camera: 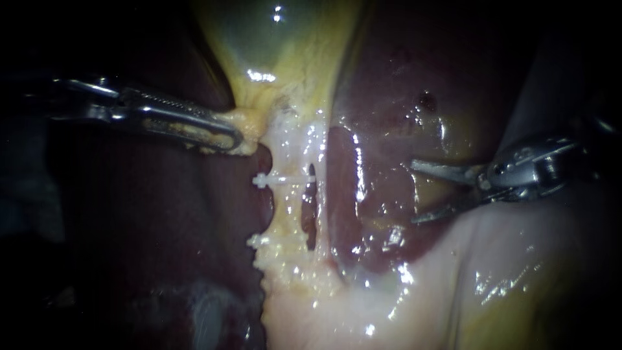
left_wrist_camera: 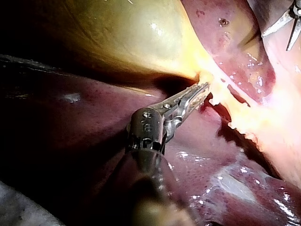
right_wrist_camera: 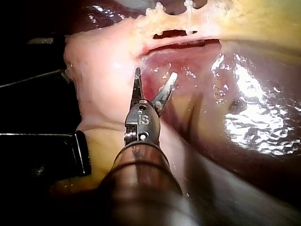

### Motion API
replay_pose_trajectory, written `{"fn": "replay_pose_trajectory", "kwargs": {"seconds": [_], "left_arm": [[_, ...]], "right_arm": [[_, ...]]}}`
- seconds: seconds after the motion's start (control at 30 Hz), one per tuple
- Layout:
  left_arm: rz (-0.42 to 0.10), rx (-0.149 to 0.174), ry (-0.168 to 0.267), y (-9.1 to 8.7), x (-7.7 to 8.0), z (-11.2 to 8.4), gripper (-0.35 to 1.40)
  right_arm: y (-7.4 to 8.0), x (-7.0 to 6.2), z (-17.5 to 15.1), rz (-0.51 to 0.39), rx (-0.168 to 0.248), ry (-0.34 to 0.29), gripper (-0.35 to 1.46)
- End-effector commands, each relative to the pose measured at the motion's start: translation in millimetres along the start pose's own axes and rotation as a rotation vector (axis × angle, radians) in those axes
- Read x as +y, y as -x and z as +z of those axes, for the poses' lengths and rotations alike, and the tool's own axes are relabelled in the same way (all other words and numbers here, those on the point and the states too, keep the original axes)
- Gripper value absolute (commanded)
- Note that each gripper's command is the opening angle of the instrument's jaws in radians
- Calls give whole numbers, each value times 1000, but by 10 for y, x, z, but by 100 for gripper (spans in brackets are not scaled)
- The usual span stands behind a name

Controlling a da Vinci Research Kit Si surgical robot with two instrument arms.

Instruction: Go to the cutting position left tube

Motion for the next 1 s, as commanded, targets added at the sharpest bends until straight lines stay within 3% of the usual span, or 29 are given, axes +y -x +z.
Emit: {"fn": "replay_pose_trajectory", "kwargs": {"seconds": [0.03,0.3,0.63,0.93,1.0], "left_arm": [[0,0,0,0,0,0,-35],[-8,-3,9,-3,2,-12,-35],[-35,15,-24,-30,14,-85,-35],[-37,18,-32,-29,23,-84,-35],[-37,18,-32,-29,23,-84,-35]], "right_arm": [[0,0,0,-6,0,1,144],[0,0,0,-5,0,-2,144],[0,0,0,-6,0,-17,144],[-11,-9,7,14,13,-64,144],[-17,-14,13,38,22,-112,143]]}}
